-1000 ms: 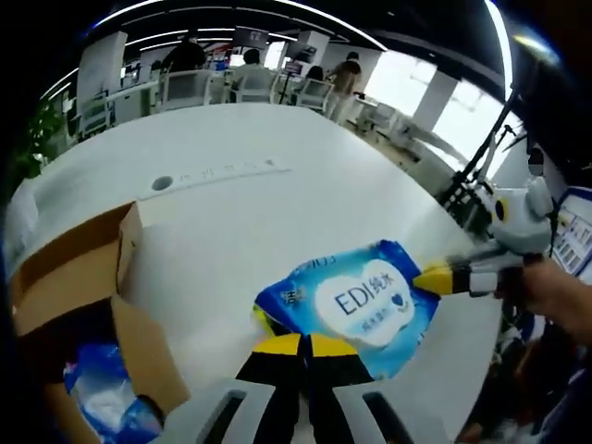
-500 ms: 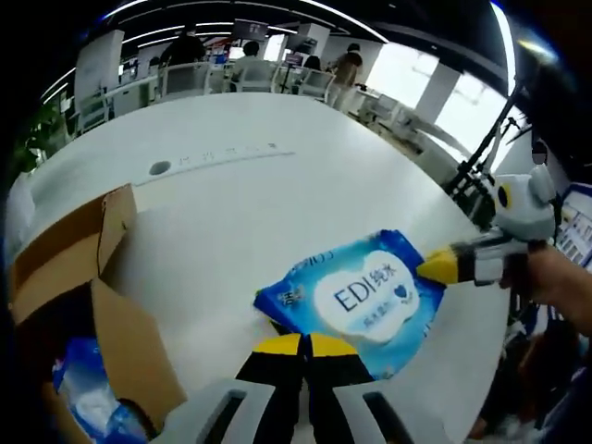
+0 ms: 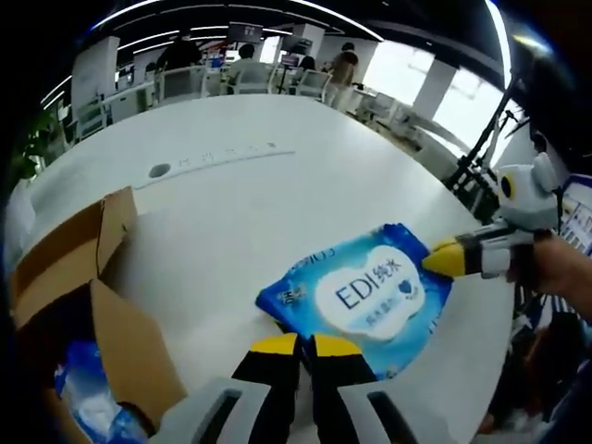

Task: Operate the shoe box by opening the lid, removing the specified soft item, and placing it in the target area until the item is outside and the box remains undamaged.

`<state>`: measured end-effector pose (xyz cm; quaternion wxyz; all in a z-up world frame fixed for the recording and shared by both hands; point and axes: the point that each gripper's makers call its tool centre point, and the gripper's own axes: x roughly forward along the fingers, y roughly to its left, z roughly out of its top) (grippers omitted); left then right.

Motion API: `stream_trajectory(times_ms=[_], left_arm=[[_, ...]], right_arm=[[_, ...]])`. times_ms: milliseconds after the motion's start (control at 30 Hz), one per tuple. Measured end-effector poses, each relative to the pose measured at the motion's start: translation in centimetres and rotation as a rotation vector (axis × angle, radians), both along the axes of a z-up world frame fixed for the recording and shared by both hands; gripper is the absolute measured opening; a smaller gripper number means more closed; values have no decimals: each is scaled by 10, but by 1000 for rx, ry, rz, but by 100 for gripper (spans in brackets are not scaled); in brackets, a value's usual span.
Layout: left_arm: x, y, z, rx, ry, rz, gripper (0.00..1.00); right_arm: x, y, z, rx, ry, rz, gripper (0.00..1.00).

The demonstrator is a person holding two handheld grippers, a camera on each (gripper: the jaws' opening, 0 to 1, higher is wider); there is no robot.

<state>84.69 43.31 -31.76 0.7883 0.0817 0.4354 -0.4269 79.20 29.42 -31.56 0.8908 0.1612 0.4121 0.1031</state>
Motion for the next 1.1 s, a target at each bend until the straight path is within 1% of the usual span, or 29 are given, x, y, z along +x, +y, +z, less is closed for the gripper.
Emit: stream_trajectory(times_ms=[100,167,267,433,600,733,900,1100], left_arm=[[0,0,2,-1,-6,-6,7],[-2,0,4,-2,-15,-6,10],[-5,-1,9,-10,-21,-6,12],[-8,-2,15,-16,-34,-15,16],[-10,-4,24,-39,-44,-27,17],[-16,-6,31,-47,-58,-41,23],[-20,-4,36,-57,-68,-58,30],[-24,1,49,-80,-73,-67,33]], right_arm=[[-1,-1,0,-8,2,-5,5],[-1,0,1,1,4,-6,6],[-2,-1,4,-3,-4,-9,12],[-1,0,8,-6,-16,-15,16],[-3,-2,12,-15,-19,-18,20],[-5,-2,15,-25,-22,-17,28],[-9,1,26,-25,-33,-11,36],[-12,8,39,-29,-50,1,39]])
